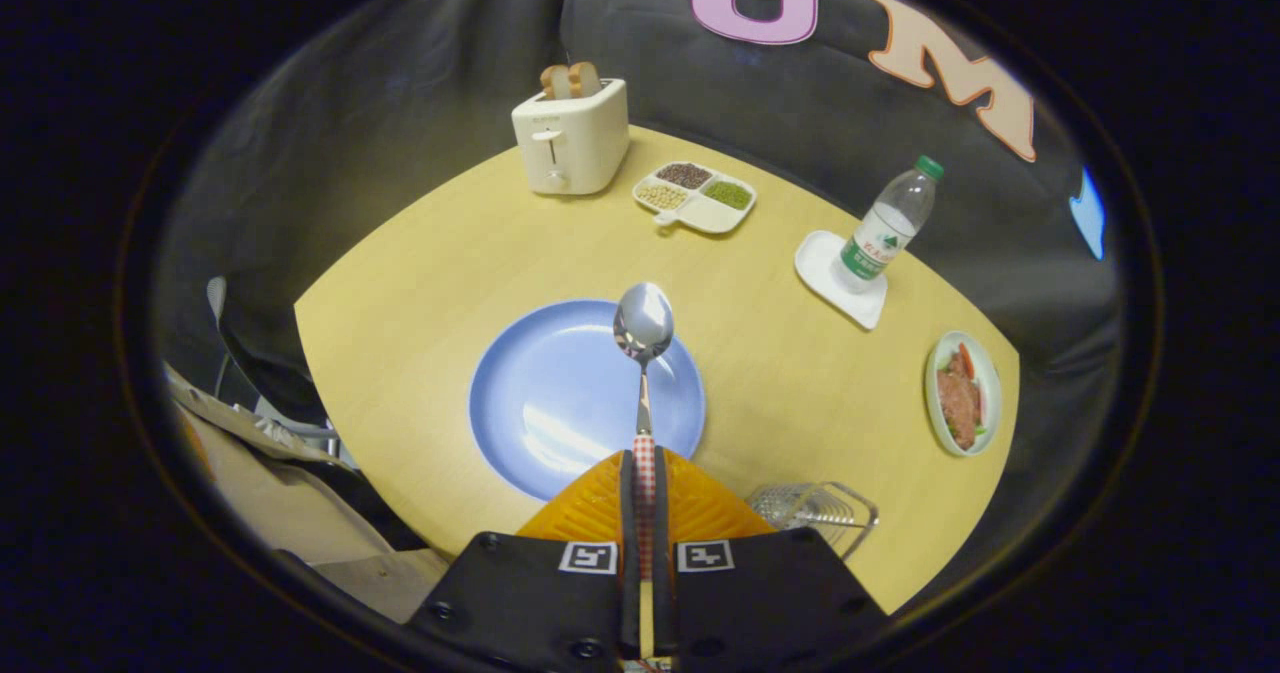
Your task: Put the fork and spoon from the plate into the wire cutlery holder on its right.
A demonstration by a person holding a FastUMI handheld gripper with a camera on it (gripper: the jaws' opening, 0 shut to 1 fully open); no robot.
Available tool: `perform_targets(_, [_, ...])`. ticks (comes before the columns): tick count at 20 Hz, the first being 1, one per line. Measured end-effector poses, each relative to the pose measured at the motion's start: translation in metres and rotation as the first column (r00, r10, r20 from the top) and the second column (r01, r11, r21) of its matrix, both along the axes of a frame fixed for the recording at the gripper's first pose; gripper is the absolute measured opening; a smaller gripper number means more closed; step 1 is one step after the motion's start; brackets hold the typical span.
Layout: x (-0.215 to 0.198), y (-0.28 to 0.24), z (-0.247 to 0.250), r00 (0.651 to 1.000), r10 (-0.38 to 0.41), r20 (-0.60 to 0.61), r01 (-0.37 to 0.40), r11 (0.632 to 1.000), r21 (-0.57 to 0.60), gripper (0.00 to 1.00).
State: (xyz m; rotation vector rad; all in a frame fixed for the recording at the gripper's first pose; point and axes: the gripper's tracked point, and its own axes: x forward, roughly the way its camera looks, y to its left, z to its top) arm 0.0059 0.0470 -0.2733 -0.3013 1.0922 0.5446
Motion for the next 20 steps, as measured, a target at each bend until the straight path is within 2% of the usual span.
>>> perform_targets(14, [-0.015, -0.11, 0.033, 0.998, -0.003, -0.057, -0.007, 0.985, -0.17, 0.08])
perform_targets(17, [-0.021, -0.129, 0.039, 0.996, 0.021, -0.089, -0.039, 0.976, -0.212, 0.08])
perform_targets(20, [-0.03, -0.148, 0.042, 0.988, 0.072, -0.138, -0.107, 0.958, -0.265, 0.08])
